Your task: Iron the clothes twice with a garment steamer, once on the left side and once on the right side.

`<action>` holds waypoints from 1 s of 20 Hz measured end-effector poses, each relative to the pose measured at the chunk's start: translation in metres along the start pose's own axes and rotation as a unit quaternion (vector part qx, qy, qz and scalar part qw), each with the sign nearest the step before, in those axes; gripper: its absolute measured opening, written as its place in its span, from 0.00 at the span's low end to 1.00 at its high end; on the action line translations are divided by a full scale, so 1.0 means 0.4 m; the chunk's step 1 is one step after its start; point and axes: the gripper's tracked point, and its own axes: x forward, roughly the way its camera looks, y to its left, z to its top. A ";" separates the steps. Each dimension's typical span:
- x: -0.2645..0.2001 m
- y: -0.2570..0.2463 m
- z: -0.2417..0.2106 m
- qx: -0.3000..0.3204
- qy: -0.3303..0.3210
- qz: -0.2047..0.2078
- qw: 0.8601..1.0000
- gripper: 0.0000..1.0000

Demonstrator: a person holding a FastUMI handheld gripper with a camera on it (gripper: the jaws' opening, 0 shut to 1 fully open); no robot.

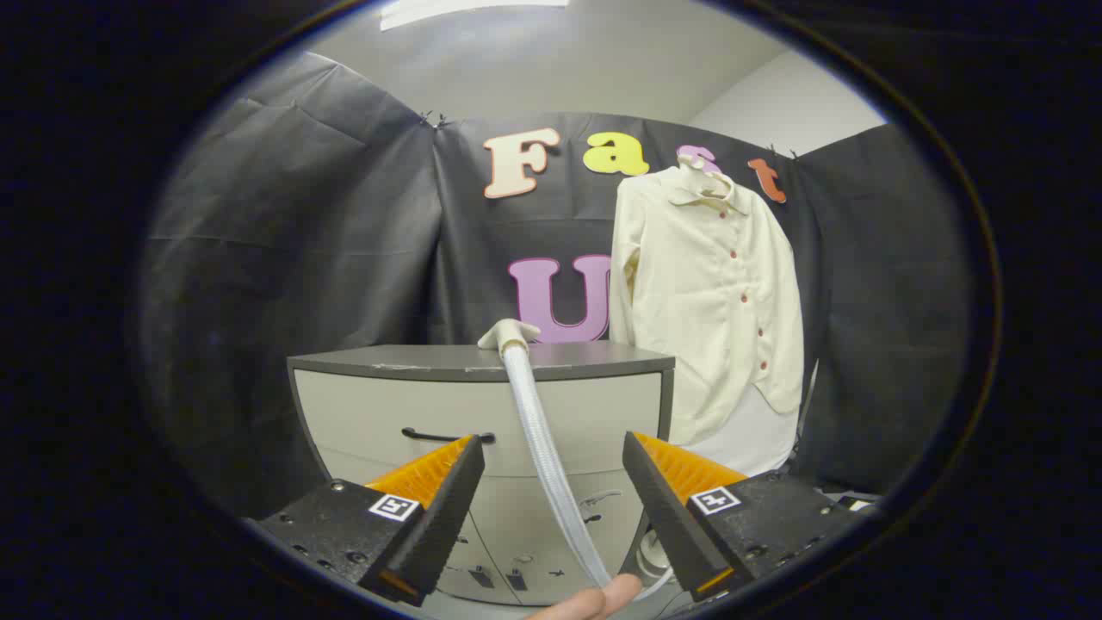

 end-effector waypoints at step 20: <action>0.113 0.061 0.075 -0.032 0.024 0.009 0.999 0.99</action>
